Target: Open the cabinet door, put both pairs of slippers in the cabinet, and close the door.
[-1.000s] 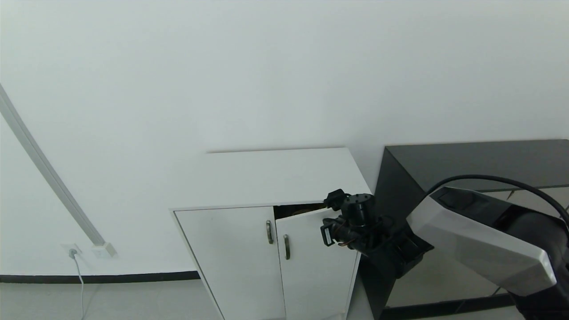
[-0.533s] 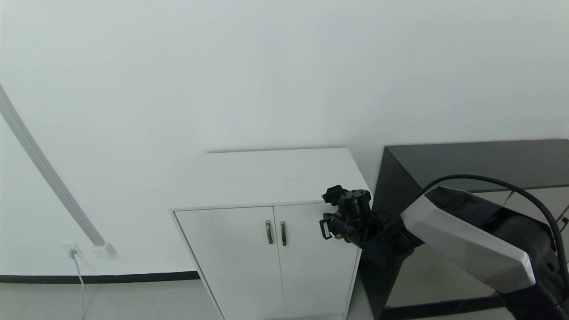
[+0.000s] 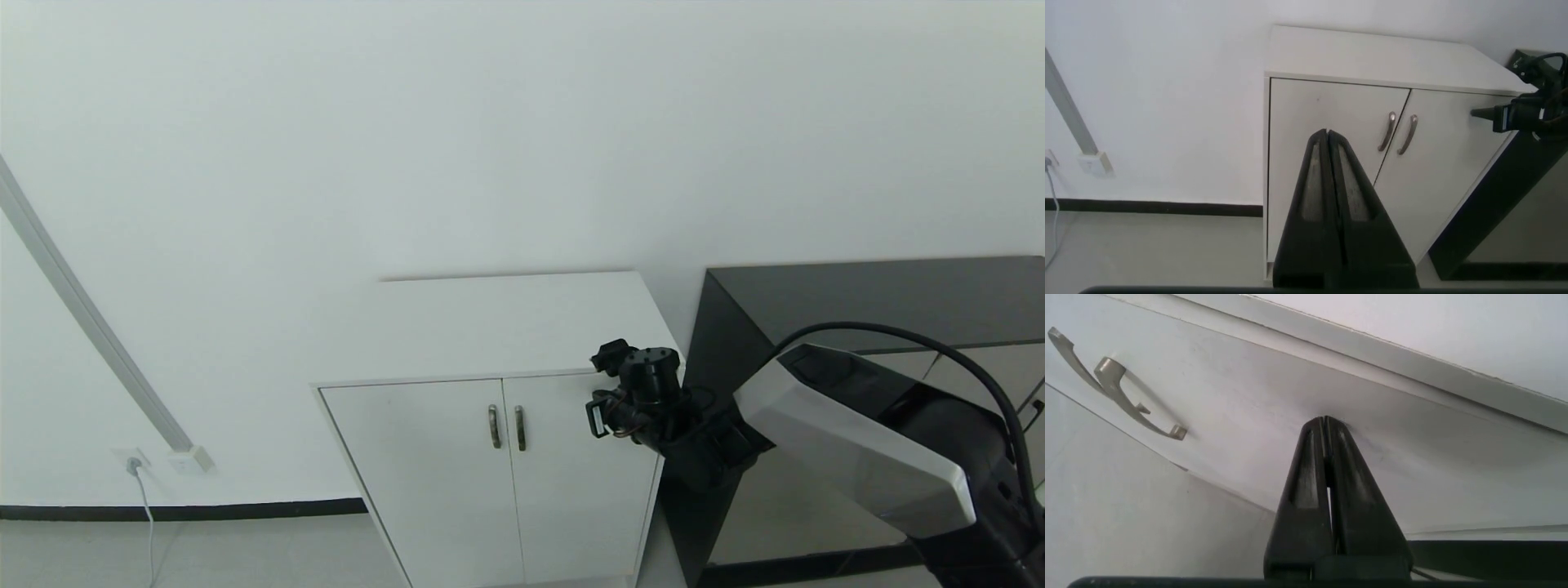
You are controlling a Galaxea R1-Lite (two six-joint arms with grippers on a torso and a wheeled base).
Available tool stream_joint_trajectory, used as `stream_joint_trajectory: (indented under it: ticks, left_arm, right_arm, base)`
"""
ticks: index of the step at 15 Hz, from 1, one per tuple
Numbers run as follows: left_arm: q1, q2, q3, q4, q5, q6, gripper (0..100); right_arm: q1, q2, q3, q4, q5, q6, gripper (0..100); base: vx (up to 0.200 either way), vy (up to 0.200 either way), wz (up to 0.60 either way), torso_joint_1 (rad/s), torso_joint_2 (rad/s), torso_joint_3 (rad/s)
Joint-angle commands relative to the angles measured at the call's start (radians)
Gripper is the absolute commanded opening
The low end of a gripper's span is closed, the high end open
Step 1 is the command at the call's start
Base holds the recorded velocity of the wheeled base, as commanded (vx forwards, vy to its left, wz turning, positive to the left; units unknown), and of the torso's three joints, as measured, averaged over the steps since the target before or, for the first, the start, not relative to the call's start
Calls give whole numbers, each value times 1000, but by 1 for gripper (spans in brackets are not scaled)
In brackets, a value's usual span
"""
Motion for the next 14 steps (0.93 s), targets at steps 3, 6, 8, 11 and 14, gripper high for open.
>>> stream_joint_trajectory:
  ticks: [3, 6, 8, 11, 14]
  left_arm:
    - [0, 1, 0, 0, 0, 0, 0]
    - [0, 1, 0, 0, 0, 0, 0]
    - [0, 1, 0, 0, 0, 0, 0]
    - [0, 1, 0, 0, 0, 0, 0]
    - [0, 1, 0, 0, 0, -2, 0]
  right_arm:
    - [-1, 13, -22, 3, 0, 0, 0]
    - [-1, 16, -20, 3, 0, 2, 0]
    - [-1, 16, -15, -2, -2, 2, 0]
    - [3, -28, 66, -60, -39, 2, 0]
    - [5, -134, 238, -170, -40, 0, 0]
  base:
    - [0, 0, 0, 0, 0, 0]
    - [0, 0, 0, 0, 0, 0]
    - [0, 0, 0, 0, 0, 0]
    - [0, 0, 0, 0, 0, 0]
    - [0, 0, 0, 0, 0, 0]
